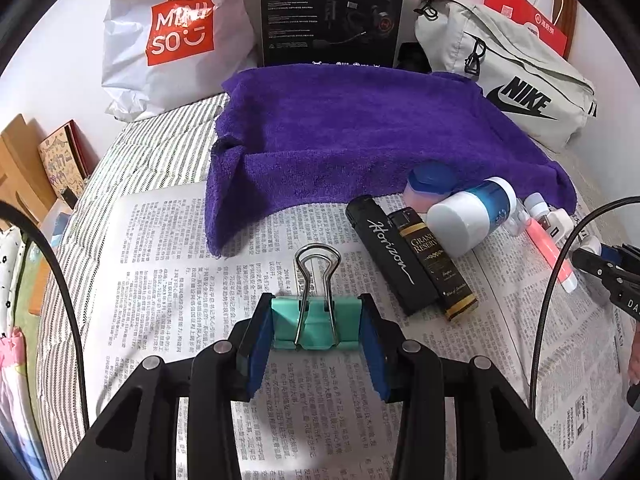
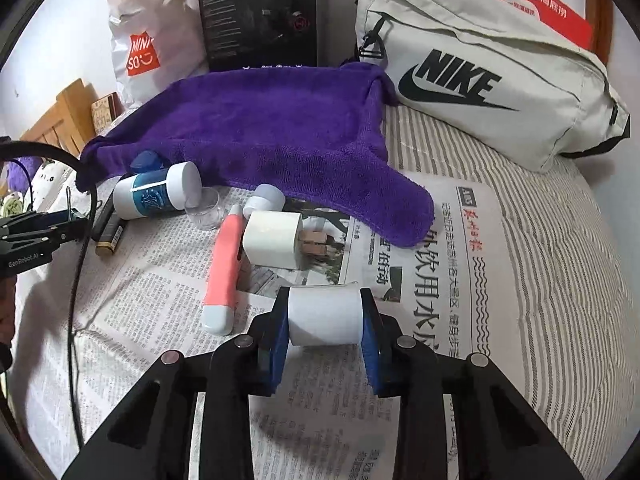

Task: Organize rigid objects
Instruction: 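Carry teal clip onto purple towel with left tool while right tool places white roll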

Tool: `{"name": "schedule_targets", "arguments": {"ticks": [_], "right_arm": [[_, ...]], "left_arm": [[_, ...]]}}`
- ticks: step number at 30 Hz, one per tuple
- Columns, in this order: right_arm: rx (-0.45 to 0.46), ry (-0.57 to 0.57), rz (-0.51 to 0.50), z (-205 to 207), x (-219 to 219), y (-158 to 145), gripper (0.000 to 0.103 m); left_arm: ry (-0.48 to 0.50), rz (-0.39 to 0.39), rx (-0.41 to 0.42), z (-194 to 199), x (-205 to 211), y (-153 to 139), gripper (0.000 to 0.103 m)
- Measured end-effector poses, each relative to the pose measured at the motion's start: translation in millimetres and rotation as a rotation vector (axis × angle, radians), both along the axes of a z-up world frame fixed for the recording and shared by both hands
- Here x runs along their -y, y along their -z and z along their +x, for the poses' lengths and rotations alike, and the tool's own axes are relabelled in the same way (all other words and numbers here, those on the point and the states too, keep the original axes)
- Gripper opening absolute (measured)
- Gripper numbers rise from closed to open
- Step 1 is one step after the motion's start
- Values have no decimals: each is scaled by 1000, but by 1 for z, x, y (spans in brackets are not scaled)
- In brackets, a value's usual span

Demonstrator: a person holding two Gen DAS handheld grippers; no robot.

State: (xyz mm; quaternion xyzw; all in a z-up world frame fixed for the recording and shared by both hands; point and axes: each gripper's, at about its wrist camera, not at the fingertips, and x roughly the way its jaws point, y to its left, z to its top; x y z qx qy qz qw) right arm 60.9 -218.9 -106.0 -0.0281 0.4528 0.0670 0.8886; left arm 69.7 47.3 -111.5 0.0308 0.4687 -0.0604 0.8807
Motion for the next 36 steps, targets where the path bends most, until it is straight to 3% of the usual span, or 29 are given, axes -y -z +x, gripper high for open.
{"name": "schedule_targets", "arguments": {"ticks": [7, 20, 36], "right_arm": [[-36, 19, 42, -1, 3, -14, 32], [-9, -6, 69, 7, -12, -53, 32], [70, -11, 97, 68, -18, -111, 32]], "left_arm": [[-12, -72, -35, -8, -9, -7, 39], [-48, -59, 10, -13, -21, -55, 39], [-43, -56, 64, 58, -25, -106, 39]]}}
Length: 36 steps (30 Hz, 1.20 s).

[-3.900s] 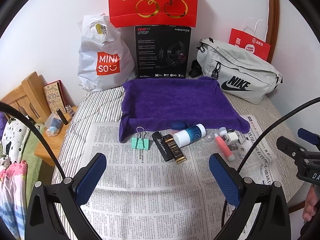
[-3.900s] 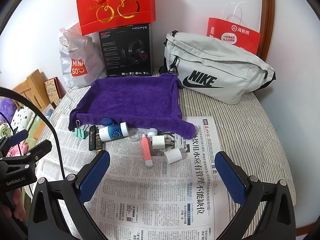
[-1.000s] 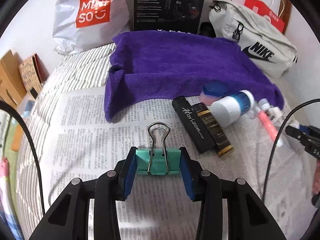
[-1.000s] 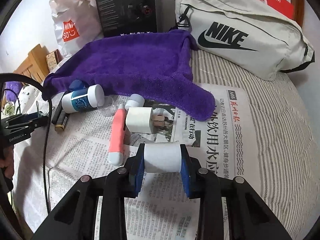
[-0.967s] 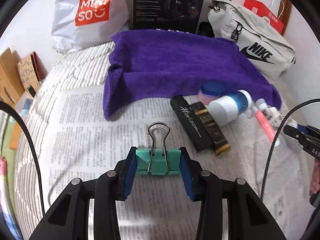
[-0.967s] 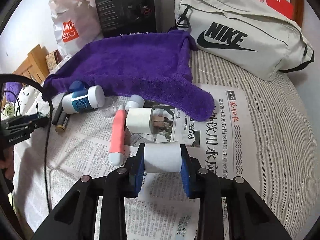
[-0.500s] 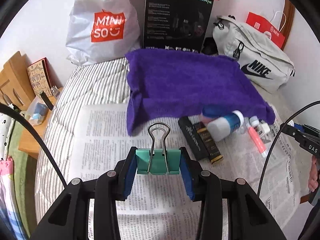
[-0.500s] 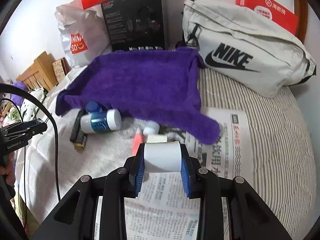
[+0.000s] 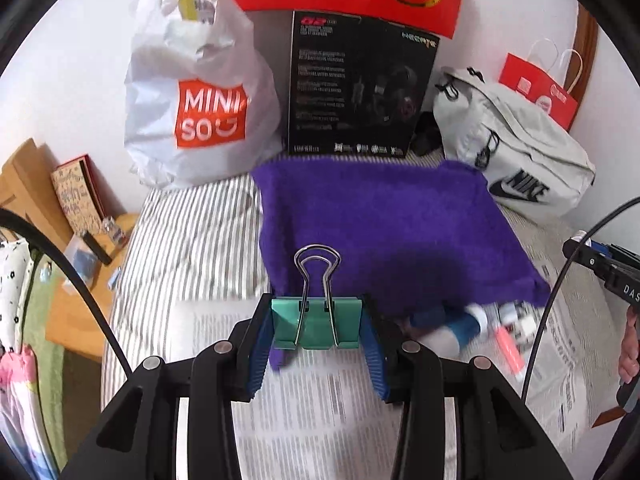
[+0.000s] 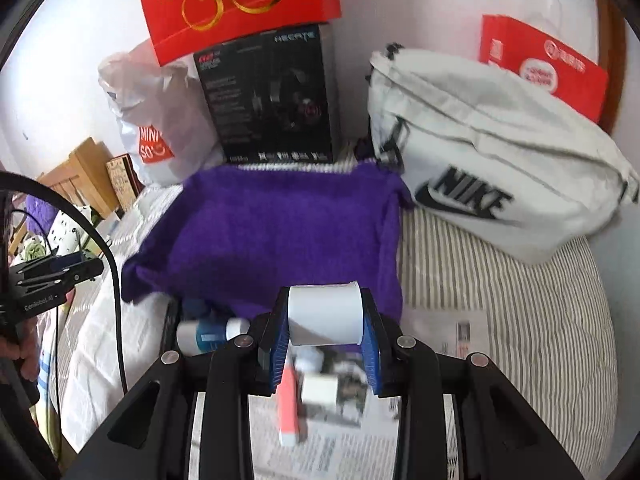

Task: Organize rigid objects
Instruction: 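Carry teal clip onto purple towel with left tool while right tool places white roll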

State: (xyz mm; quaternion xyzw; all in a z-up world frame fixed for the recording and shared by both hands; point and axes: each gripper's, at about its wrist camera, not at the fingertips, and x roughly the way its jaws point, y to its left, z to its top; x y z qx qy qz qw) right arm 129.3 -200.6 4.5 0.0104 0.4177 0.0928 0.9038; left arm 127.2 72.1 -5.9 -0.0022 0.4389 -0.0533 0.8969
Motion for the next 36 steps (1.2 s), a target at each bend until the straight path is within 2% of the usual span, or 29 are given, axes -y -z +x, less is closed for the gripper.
{"name": "schedule_targets", "arguments": {"ticks": [4, 9, 19, 29, 36], "right_arm": [[23, -14, -7, 23, -8, -6, 32], [9, -7, 7, 62, -11, 3, 32], [12, -26, -58, 122, -30, 33, 32], [-78, -4, -99, 172, -35, 83, 32], [-171, -8, -116, 187, -40, 105, 32]], "left_arm": [[-18, 4, -2, 30, -3, -3, 39], [-14, -9, -10, 58, -5, 1, 39], [19, -70, -78, 108, 1, 34, 39], [34, -80, -124, 138, 9, 58, 39], [37, -77, -146, 154, 8, 73, 39]]}}
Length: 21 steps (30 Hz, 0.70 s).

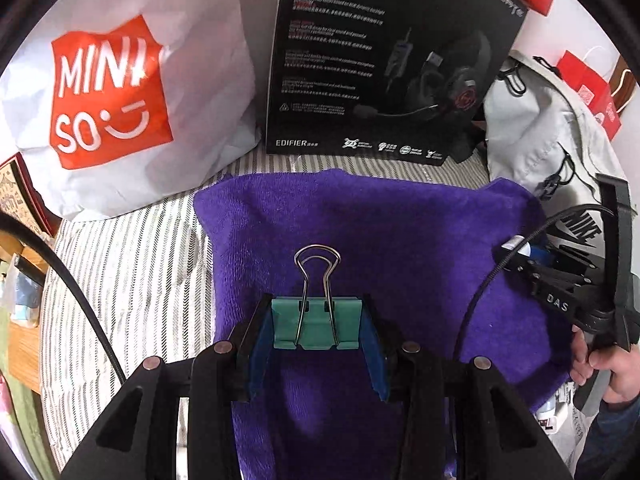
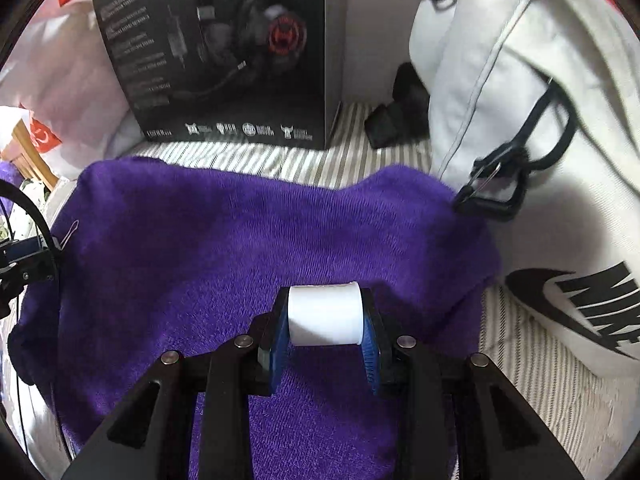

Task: Organize rigid objects
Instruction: 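Carry teal clip onto purple towel with left tool while right tool places white roll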

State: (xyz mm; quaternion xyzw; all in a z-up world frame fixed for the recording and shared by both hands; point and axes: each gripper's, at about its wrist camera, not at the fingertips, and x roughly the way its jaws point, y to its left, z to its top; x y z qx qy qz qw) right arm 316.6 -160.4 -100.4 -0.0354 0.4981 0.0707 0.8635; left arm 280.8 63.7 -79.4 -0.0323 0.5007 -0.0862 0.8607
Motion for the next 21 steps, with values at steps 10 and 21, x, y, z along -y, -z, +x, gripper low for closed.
{"name": "schedule_targets", "arguments": {"ticks": [10, 21], "right_arm": [[-32, -20, -24, -8, 2, -10, 65], [7, -4, 39, -57, 18, -48, 65]], "left_arm": [[-2, -12, -27, 23, 7, 17, 39], [32, 92, -18, 27, 28, 24, 47]]}}
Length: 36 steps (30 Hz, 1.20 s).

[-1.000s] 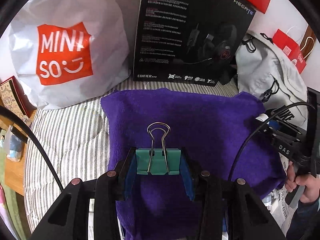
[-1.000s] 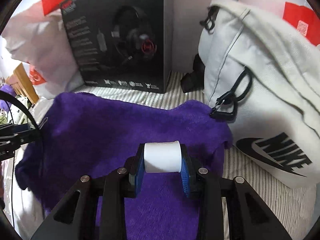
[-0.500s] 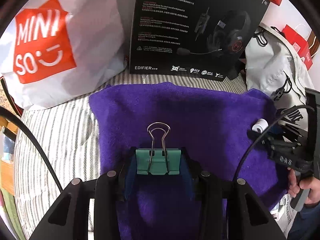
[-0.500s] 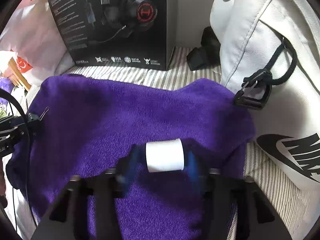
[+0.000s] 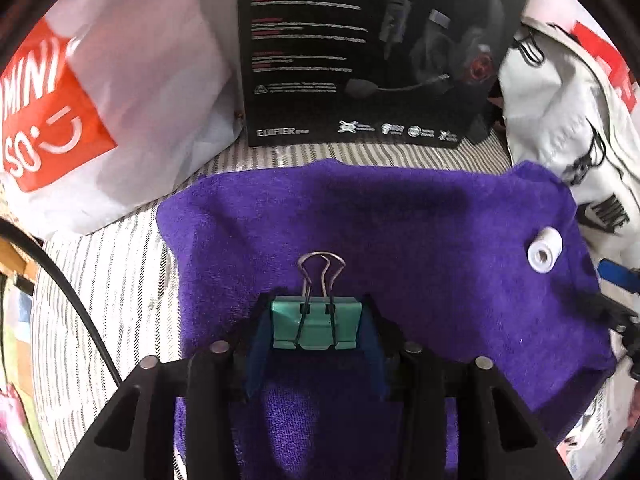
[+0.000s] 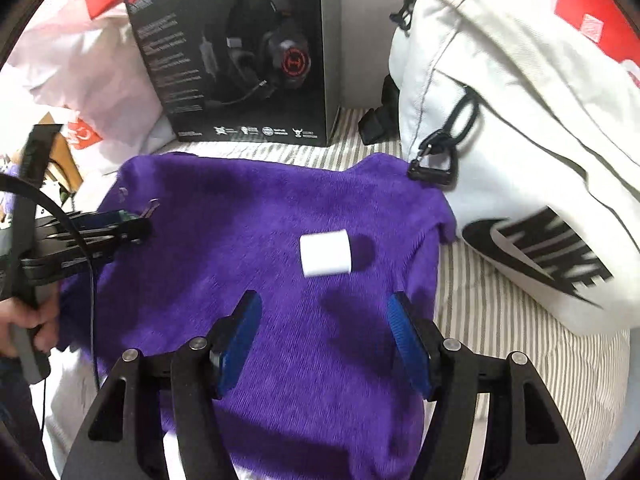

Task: Organize rigid objects
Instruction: 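Carry teal clip onto purple towel with left tool while right tool places white roll, then grasp black Horizon case with left tool while right tool grasps white cube charger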

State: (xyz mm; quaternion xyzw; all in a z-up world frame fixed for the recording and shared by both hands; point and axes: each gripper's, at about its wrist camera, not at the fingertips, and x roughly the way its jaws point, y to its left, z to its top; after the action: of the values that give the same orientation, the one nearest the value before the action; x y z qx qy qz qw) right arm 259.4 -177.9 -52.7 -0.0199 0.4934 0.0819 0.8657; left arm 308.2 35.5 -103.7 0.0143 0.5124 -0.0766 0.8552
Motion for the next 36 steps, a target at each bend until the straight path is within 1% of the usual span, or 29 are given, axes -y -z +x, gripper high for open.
{"name": "schedule_targets", "arguments": {"ticks": [2, 5, 7, 10, 12, 14, 16, 18, 21, 22, 24, 28, 30, 33, 35, 36], "right_arm": [[10, 1, 20, -11, 4, -8, 66], [14, 6, 23, -24, 7, -15, 66], [17, 14, 27, -30, 8, -18, 66], [29, 37, 55, -44, 15, -28, 66], [36, 49, 74, -53, 16, -33, 66], [51, 58, 87, -65, 18, -40, 67], [57, 65, 99, -77, 21, -44, 70], [66, 76, 120, -92, 26, -48, 73], [69, 94, 130, -108, 27, -48, 73], [73, 102, 125, -116, 27, -48, 73], [79, 109, 114, -130, 28, -48, 73], [89, 112, 120, -154, 27, -44, 74], [84, 102, 122, -161, 26, -39, 74], [76, 88, 98, -168, 22, -31, 74], [70, 87, 89, -170, 21, -25, 74], [66, 89, 92, -171, 21, -22, 74]], "left_arm": [[12, 14, -1, -2, 4, 1, 52], [18, 44, -9, -7, 8, 1, 61], [15, 58, -19, -13, 9, 1, 62], [-6, 47, -37, -24, 3, -3, 62], [-18, 38, -24, -36, -2, -13, 62], [-33, 17, 5, -51, -8, -27, 62], [-33, -4, 18, -72, -11, -41, 62], [-37, -2, 36, -88, -11, -49, 62], [-27, -3, 44, -124, -11, -57, 62], [-24, -2, 43, -139, -10, -56, 62], [-22, -7, 38, -153, -5, -50, 62], [-8, -27, 2, -182, 1, -33, 62], [-7, -29, -18, -187, 5, -22, 62], [-2, -31, -38, -191, 10, -10, 62], [-10, -32, -39, -191, 10, -5, 62], [-16, -45, -34, -192, 8, -5, 63]]}}
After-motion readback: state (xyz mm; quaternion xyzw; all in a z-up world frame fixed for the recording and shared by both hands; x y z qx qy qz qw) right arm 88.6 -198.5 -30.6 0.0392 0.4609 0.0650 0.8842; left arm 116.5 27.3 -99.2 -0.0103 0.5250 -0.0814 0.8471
